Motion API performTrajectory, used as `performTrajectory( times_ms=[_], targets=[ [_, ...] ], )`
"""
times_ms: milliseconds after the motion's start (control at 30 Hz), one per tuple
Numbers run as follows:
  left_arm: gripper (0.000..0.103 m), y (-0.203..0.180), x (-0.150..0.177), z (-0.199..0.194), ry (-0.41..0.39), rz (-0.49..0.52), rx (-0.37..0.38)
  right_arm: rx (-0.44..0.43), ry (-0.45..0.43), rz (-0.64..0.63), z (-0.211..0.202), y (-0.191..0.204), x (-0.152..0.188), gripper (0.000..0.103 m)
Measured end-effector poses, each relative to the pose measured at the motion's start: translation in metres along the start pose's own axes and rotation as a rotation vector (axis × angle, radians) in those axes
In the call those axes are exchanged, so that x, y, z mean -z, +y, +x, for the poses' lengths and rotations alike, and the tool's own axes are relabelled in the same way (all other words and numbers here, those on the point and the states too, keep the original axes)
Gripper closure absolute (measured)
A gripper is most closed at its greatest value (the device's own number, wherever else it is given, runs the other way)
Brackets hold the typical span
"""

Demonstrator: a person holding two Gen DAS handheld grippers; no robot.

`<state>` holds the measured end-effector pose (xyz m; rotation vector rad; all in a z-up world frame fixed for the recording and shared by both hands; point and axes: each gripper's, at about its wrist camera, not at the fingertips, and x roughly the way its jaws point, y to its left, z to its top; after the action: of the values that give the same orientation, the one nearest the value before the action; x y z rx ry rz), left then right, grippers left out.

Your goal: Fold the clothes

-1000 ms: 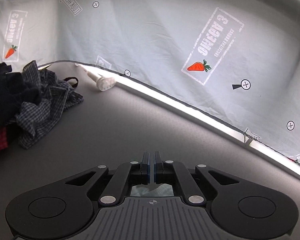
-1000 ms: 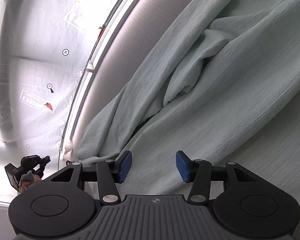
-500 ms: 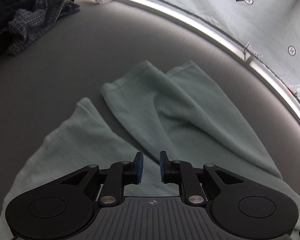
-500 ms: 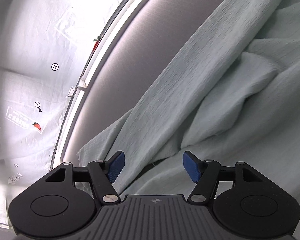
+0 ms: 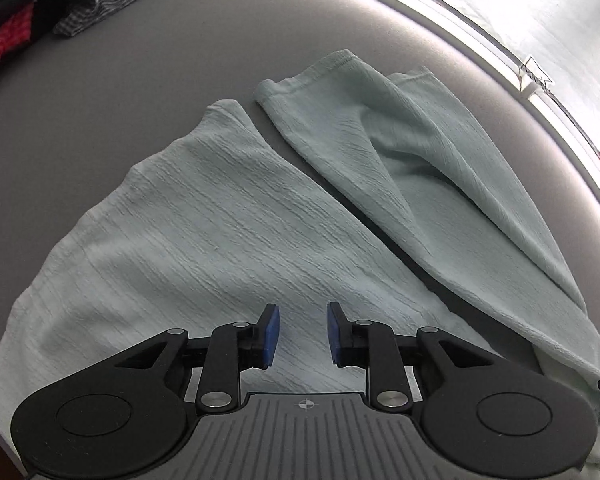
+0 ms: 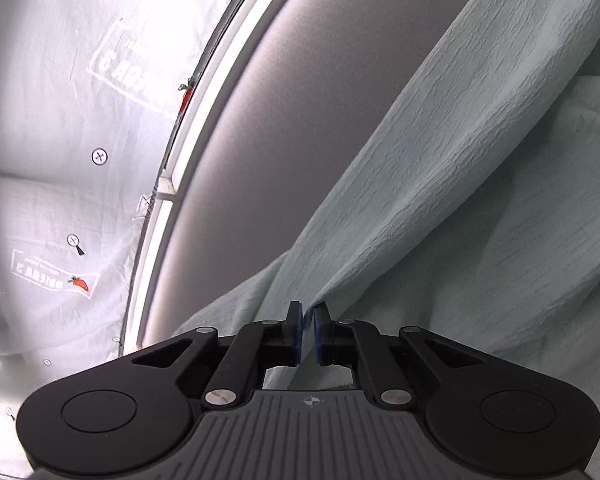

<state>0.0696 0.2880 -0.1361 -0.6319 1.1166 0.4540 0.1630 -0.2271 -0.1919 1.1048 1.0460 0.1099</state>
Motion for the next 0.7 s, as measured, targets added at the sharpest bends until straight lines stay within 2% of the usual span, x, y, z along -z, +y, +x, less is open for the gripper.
performTrajectory(
  times_ms=[133, 233, 400, 433, 533, 633, 700],
  targets=[
    [0.061, -0.013, -0.015, 0.004, -0.067, 0.064, -0.002, -0.095, -0.078, -0.025, 0.003, 0.022, -0.032, 0.099],
    [0.058, -0.023, -0.027, 0.012, -0.095, 0.083, 0.002, -0.091, -0.178, -0.088, 0.014, 0.032, -0.064, 0.099],
    [0.057, -0.019, -0.036, 0.032, -0.127, 0.021, 0.039, -0.016, -0.17, -0.185, 0.029, 0.031, -0.059, 0.091],
    [0.057, -0.015, -0.035, 0.033, -0.137, 0.006, 0.054, -0.006, -0.138, -0.224, 0.033, 0.032, -0.047, 0.089],
    [0.056, -0.007, -0.031, 0.032, -0.153, -0.012, 0.087, -0.003, 0.04, -0.349, 0.04, 0.036, 0.016, 0.067],
    [0.056, -0.004, -0.03, 0.03, -0.159, 0.039, 0.097, -0.026, 0.224, -0.396, 0.066, 0.045, 0.079, 0.066],
    [0.055, 0.001, -0.032, 0.026, -0.162, 0.061, 0.11, -0.037, 0.311, -0.41, 0.072, 0.051, 0.12, 0.061]
  ],
)
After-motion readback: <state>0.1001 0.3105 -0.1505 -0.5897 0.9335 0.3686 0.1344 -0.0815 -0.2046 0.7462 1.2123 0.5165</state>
